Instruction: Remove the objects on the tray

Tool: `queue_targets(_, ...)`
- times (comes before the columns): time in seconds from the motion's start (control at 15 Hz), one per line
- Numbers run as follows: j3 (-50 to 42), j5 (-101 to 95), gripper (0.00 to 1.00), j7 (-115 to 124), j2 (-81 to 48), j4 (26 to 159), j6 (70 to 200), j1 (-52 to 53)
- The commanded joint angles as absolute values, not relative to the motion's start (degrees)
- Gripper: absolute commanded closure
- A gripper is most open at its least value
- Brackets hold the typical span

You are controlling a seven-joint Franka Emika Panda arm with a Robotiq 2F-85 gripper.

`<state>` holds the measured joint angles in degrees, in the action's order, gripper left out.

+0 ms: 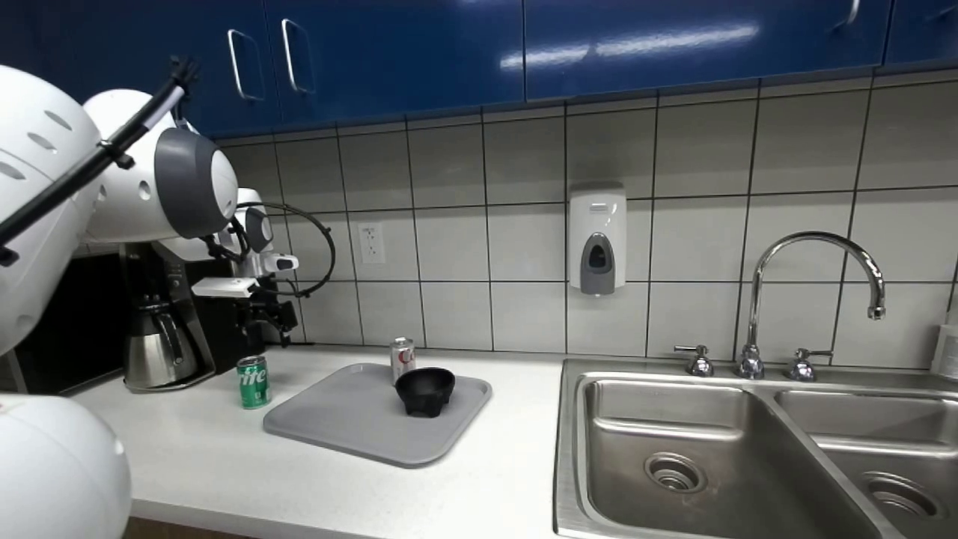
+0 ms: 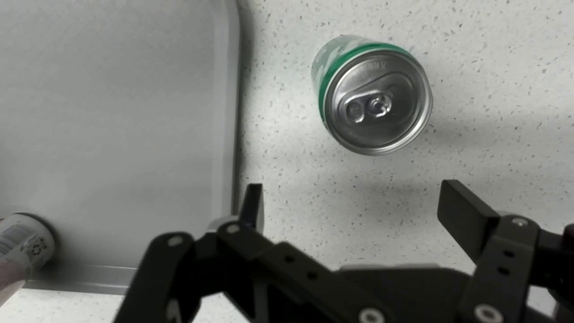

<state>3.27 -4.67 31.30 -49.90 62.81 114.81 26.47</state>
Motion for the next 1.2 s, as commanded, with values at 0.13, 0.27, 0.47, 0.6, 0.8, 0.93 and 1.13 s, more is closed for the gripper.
queue_targets(0.13, 1.1, -5.4, 0.00, 35.1, -48.0, 67.1, 119.7, 26.5)
queue_targets(0.27, 0.1, -5.4, 0.00, 36.2, -47.4, 68.4, 121.6, 26.5)
queue_targets(0.47, -1.3, -5.4, 0.00, 37.1, -46.7, 70.1, 123.6, 26.5)
queue_targets(0.6, -2.1, -5.2, 0.00, 37.4, -46.3, 70.7, 124.0, 26.6)
queue_targets(0.8, -2.2, -4.6, 0.00, 35.4, -45.1, 71.9, 122.9, 25.9)
queue_targets(0.93, -2.4, -4.6, 0.00, 35.2, -44.0, 72.9, 122.7, 25.5)
queue_targets(1.13, -2.9, -4.5, 0.00, 35.0, -41.9, 74.8, 122.9, 24.8)
